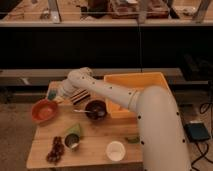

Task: Place sponge in red bowl

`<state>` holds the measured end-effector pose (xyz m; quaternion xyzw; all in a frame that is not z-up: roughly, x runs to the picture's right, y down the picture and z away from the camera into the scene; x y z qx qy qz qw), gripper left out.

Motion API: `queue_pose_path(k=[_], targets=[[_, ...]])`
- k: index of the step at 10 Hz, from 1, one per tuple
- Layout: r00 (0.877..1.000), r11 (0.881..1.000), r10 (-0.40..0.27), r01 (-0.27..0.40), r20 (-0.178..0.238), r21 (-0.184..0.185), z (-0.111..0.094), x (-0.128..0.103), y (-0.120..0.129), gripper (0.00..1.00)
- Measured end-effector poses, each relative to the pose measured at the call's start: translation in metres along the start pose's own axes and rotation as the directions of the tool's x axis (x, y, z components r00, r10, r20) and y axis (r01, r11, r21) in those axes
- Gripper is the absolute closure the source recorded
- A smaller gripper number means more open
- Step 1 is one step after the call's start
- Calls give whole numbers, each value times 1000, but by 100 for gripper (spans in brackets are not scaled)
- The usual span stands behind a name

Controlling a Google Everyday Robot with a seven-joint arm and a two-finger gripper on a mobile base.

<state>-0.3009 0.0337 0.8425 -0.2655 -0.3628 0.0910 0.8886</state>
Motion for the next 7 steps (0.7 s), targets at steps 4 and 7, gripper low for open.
queue_pose_path(k=[4,7], targets=[[997,993,-61,66,56,-99,28,-35,6,60],[995,988,-89,94,46,-126,33,-42,12,31]])
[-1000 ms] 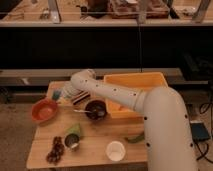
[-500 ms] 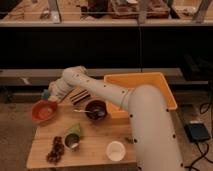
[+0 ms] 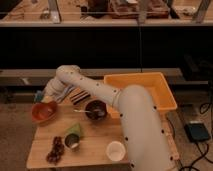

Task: Place sponge in red bowl

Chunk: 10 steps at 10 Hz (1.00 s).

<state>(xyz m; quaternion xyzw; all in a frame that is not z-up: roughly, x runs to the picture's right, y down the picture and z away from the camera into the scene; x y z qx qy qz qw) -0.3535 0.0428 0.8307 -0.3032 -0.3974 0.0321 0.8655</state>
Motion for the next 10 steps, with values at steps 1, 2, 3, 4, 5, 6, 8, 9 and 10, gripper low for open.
queue_pose_path(k=[1,2,3,4,5,6,8,9,10], targets=[[1000,1000,-1,1,-30,-3,0,2,4,22],[999,1000,-1,1,-41,-3,0,2,5,20],[999,1000,-1,1,-50,-3,0,4,7,20],[999,1000,2,-3,-52,-5,1,7,8,20],[999,1000,6,-7,-39,-10,2,9,9,20],[1000,1000,6,-7,-28,-16,3,12,10,20],[1000,999,-3,3,2,-34,5,14,12,20],[1000,999,-13,14,22,-47,6,15,13,20],[999,998,-22,23,27,-52,6,14,14,20]])
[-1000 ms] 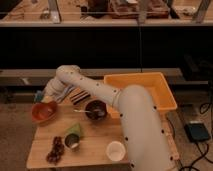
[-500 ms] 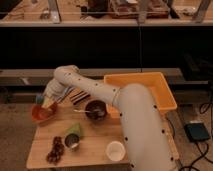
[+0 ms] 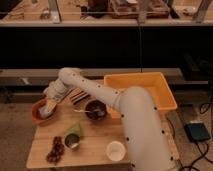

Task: Place sponge in red bowl

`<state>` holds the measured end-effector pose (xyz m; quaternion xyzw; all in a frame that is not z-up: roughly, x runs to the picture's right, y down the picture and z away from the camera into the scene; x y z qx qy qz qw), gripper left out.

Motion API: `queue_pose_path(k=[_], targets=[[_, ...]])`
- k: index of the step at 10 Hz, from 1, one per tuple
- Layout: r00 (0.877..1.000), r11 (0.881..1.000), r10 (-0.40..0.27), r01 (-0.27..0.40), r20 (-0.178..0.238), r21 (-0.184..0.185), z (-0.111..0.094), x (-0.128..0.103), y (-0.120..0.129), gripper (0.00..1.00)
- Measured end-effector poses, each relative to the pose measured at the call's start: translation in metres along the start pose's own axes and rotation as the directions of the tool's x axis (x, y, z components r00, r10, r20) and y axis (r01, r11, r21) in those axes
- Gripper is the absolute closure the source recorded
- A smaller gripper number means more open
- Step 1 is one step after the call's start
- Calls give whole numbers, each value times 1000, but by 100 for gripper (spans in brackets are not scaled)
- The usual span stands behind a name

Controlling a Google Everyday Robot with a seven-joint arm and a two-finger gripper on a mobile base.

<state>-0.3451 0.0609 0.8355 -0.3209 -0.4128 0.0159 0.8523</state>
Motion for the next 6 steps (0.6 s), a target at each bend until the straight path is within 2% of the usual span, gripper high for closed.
queue_pose_path(k=[2,4,6], targets=[[999,999,-45,46,6,-23,-3,0,2,20],[992,990,-129,128,-11,-64,-7,-4,4,20],[983,979,-183,179,-33,-100,-8,-3,10,20]])
